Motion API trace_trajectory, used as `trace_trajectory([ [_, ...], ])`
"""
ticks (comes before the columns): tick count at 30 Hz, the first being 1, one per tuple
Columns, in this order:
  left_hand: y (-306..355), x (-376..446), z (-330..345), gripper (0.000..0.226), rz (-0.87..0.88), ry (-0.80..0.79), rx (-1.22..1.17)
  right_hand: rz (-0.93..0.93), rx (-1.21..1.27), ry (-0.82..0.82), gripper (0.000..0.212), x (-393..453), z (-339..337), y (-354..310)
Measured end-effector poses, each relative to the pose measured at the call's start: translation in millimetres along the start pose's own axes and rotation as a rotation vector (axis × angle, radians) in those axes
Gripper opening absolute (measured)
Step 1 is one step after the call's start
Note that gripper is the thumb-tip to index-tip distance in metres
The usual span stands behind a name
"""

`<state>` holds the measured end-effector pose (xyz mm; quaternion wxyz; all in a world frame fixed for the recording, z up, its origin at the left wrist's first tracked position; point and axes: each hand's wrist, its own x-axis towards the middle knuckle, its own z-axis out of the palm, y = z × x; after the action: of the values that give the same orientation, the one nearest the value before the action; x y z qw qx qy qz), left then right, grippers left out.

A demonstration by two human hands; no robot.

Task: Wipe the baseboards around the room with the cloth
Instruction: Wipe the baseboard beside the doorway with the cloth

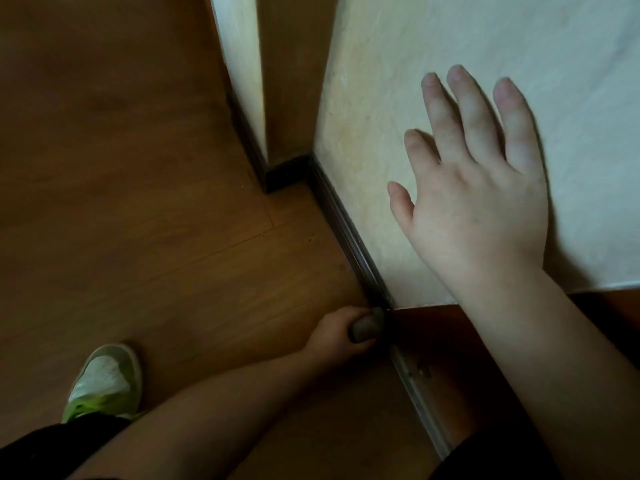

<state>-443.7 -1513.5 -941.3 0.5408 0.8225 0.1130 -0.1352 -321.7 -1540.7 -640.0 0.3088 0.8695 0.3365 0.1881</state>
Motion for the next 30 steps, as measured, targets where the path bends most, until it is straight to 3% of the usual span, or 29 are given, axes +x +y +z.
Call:
trace_trajectory([
  [3,-9,14,-40,0.054,0.033,0.070,0.071,-0.006,0.018,-0.002,0.069,0,-1,0],
  [8,-9,51,-98,0.055,0.036,0.319,0.121,-0.008,0.081,-0.017,0.068,0,-2,2],
  [19,4,124,-170,0.060,-0.091,0.680,0.008,-0.001,0.179,-0.024,0.065,0,-6,3],
  [30,21,145,-171,0.052,-0.127,0.722,-0.101,0.002,0.144,-0.030,0.066,0,-6,3],
])
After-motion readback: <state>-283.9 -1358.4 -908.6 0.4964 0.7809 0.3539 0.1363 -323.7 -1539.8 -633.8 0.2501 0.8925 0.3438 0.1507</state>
